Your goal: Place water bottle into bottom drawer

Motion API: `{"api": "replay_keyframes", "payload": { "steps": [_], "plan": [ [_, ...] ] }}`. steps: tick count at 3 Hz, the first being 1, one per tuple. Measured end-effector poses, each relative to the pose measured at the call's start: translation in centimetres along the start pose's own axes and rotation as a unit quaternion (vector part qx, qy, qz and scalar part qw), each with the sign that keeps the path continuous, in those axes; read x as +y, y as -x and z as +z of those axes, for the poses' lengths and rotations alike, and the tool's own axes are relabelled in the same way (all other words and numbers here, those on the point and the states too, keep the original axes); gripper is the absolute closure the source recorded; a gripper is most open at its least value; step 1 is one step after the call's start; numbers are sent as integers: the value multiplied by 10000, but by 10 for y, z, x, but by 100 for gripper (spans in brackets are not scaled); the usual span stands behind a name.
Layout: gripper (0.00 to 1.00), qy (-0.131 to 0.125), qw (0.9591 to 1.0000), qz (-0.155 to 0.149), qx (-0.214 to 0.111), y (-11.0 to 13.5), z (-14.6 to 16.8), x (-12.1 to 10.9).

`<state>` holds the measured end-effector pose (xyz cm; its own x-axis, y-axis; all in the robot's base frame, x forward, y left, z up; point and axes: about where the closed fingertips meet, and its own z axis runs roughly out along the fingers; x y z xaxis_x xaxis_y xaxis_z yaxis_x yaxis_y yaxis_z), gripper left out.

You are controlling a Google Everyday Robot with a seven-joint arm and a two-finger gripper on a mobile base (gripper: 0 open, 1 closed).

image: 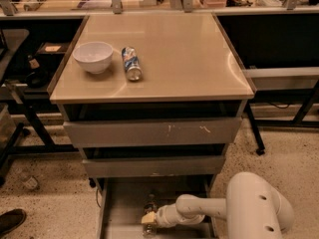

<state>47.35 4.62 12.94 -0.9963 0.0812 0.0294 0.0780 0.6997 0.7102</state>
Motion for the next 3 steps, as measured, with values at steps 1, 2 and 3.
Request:
{"api": "replay_keyframes", "payload": {
  "steps": [1, 2, 3],
  "plan": [
    [12, 0, 10000, 0, 1, 0, 0, 0],
    [0, 0, 10000, 0, 1, 0, 0, 0],
    [0, 0, 10000, 0, 1, 0, 0, 0]
  ]
}}
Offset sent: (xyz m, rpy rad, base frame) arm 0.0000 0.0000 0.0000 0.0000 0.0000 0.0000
